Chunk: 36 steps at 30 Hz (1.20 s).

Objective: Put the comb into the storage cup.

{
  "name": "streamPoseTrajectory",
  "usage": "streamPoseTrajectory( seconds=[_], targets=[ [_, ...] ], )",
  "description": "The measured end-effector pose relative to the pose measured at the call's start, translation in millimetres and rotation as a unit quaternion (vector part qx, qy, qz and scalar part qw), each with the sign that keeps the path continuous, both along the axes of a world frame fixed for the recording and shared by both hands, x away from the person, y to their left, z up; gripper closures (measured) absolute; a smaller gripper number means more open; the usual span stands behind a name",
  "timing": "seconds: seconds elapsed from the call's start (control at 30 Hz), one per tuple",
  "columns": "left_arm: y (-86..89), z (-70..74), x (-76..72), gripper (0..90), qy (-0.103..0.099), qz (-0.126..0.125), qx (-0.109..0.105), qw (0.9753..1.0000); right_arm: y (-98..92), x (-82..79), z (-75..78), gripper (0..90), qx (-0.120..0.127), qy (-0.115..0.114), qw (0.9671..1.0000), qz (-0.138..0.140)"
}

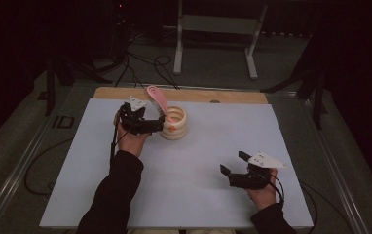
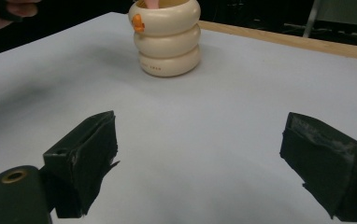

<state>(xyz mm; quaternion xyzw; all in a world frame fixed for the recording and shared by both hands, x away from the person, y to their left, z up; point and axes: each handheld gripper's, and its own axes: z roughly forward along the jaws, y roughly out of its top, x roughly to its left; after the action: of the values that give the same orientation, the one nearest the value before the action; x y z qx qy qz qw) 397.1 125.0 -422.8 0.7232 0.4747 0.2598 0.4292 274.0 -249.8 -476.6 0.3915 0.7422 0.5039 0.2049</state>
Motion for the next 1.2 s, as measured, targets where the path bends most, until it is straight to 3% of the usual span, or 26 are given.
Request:
streamPoseTrajectory(
  seconds=[0.33,0.5,0.53,0.8,0.83,1.0,1.07,1.1,1.2],
  targets=[
    [23.7,-10.2,-36.6,0.4,-0.008,-0.023,0.006,0.9997,0.5,-0.6,0.5,10.7,-0.001,-0.004,1.0,0.0],
    [38.7,-15.1,-48.1,0.4,-0.004,-0.025,-0.01,0.9996,0.5,-0.7,0.5,10.7,-0.001,-0.004,1.0,-0.001],
    [49.3,-18.0,-55.8,0.4,-0.005,-0.025,-0.016,0.9996,0.7,-0.9,0.6,10.7,-0.001,-0.004,1.0,-0.001],
    [70.7,-28.4,-75.4,0.4,-0.008,-0.02,-0.019,0.9996,0.3,-1.3,1.0,10.7,-0.001,-0.004,1.0,-0.003],
    [78.0,-32.6,-83.0,0.4,-0.011,-0.02,-0.023,0.9995,0.3,-1.3,1.0,10.7,-0.001,-0.004,1.0,-0.003],
    [90.8,-43.8,-98.7,0.4,-0.01,-0.035,-0.026,0.999,-3.0,-1.8,1.9,10.7,0.001,-0.006,1.0,-0.007],
    [90.8,-43.8,-98.7,0.4,-0.01,-0.035,-0.026,0.999,-4.6,-2.0,2.3,10.7,0.002,-0.01,0.9999,-0.008],
    [102.4,-49.4,-108.2,0.4,-0.019,-0.031,-0.038,0.9986,-8.2,-2.3,3.7,10.6,0.008,-0.011,0.9998,-0.014],
    [107.8,-50.3,-113.7,0.4,-0.031,-0.025,-0.035,0.9986,-11.0,-2.5,4.8,10.7,0.009,-0.014,0.9997,-0.017]
  ],
)
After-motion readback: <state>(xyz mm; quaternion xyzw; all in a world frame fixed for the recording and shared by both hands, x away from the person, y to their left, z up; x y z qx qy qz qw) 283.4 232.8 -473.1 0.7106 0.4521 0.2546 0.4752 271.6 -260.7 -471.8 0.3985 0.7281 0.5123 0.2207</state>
